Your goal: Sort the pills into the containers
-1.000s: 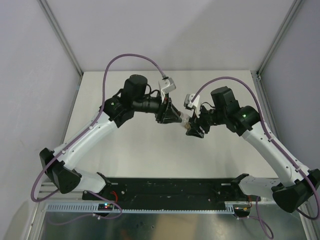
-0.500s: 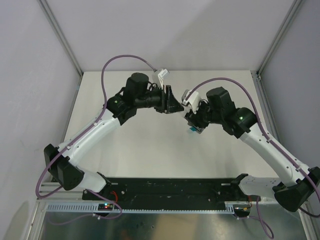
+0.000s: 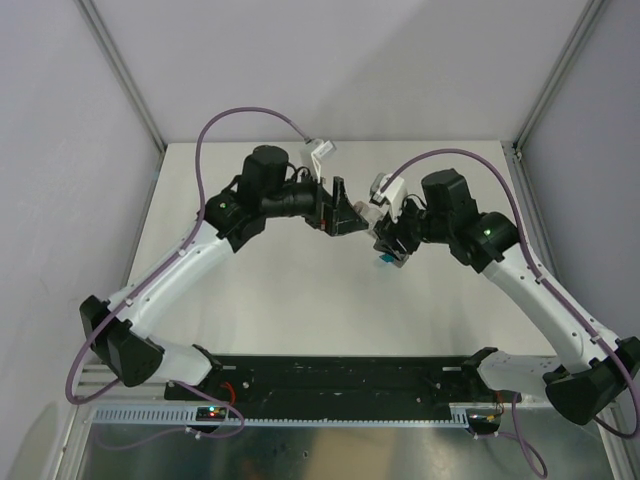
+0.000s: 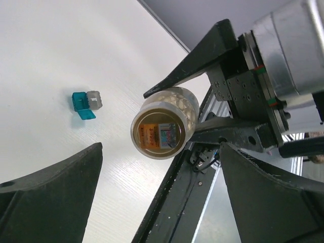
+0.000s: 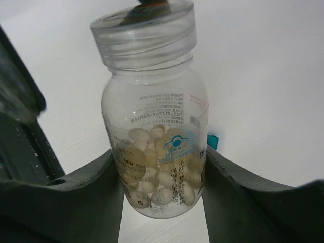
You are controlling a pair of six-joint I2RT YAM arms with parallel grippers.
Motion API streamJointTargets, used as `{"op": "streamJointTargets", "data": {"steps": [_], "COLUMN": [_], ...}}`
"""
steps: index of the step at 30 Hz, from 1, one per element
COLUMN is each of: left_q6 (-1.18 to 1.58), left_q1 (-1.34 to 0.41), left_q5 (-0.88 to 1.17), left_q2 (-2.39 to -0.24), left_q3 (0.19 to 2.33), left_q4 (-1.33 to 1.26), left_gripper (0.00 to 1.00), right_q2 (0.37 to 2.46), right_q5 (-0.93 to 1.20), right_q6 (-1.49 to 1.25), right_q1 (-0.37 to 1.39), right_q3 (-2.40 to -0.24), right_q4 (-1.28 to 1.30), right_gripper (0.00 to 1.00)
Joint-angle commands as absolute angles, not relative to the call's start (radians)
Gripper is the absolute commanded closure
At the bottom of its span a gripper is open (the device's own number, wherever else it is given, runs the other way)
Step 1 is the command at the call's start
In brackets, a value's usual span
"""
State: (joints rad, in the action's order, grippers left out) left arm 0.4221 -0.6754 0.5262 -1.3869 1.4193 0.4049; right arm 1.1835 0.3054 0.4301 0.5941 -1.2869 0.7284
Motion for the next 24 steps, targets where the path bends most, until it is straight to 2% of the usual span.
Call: {"op": "streamJointTargets", "data": {"steps": [1,8,12,18,24], "left_q6": [0.278,-0.035,-0.184,-0.266,-0.317], "left_q1": [-0.631,-0.62,-0.641,-0.707,-0.745], "left_q5": [0.674,0.908,0.919,0.908,0.872], "left_q2": [-1.344,-1.272,-1.22,-1.222,-1.257], "left_q3": [1.412,1.402,1.379,1.376,1.384], "left_q4": [0.389,0.429,0.442,0.455,0.462], "left_gripper": [0.0,0.0,0.0,0.0,0.06], "right_q2": [1.148,1.147,1.152,1.166,1.165], "right_q5": [0.485,0.693,0.763,0.801,0.803], "right_q6": [0.42,0.468,0.487,0.501,0.504], "right_q1": [0.559,0.544,0.543,0.55,0.557], "right_q3": [-1.324,-1.314,-1.314,-1.315,-1.315], "right_q4": [0.74,0.827,0.854,0.877,0.881], "right_gripper": [1.0,1.0,1.0,1.0,1.0]}}
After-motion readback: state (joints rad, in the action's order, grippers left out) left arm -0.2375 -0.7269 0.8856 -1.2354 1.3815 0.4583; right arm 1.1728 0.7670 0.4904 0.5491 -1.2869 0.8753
